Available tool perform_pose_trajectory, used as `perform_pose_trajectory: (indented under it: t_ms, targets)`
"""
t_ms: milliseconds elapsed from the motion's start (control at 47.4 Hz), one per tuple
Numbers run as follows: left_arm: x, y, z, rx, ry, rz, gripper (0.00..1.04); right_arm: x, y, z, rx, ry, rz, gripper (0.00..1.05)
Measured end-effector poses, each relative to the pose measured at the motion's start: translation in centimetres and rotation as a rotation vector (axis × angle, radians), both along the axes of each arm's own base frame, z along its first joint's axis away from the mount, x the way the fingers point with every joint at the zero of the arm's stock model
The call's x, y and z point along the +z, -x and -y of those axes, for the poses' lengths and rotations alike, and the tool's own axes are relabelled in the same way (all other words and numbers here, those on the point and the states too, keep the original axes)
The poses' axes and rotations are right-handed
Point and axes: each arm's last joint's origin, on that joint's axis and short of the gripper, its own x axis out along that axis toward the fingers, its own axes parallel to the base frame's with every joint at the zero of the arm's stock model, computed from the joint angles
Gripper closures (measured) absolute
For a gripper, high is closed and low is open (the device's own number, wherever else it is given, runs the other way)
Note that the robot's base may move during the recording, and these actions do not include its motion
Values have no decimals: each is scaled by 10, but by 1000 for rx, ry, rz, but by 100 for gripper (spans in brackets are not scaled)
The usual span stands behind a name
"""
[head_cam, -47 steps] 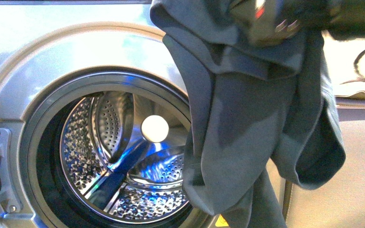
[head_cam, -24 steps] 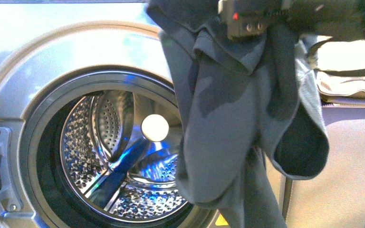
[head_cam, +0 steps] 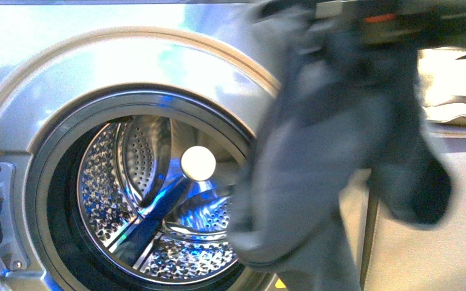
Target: Collect clothes from washing machine
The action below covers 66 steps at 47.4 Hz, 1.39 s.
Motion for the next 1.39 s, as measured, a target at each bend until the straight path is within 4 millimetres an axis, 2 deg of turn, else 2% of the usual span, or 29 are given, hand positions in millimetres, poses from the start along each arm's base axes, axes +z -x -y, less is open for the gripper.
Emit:
perform_pose_trajectory:
  t_ms: [63, 275, 465, 570, 655, 845, 950, 1098, 1267, 1394]
  targets:
    - [0, 0, 0, 1, -1, 3, 5, 5, 9, 12, -14, -14, 22, 97]
    - [1, 0, 0, 2, 0, 5, 6, 19, 44, 49, -42, -21, 87, 97]
    - [1, 0, 0, 2, 1, 5, 7, 30, 66, 85, -83, -19, 109, 97]
    - [1, 0, 0, 2, 1, 5, 7, 33, 75, 113, -128, -34, 77, 97]
    - [1, 0, 0, 2, 1, 6, 7, 37, 85, 150, -187, -96, 3, 97]
    - [1, 0, 0, 2, 1, 5, 7, 34, 111, 200, -311, -173, -94, 97]
    - [1, 0, 0, 2, 1, 5, 7, 25, 122, 215, -377, -200, -169, 97]
    - [1, 1, 0, 2, 1, 6, 7, -1, 129, 228, -470, -180, -299, 97]
    - [2, 1, -1, 2, 2, 7, 7, -47, 130, 242, -541, -149, -480, 97]
    - [2, 1, -1, 2, 2, 7, 7, -90, 135, 242, -503, -189, -635, 97]
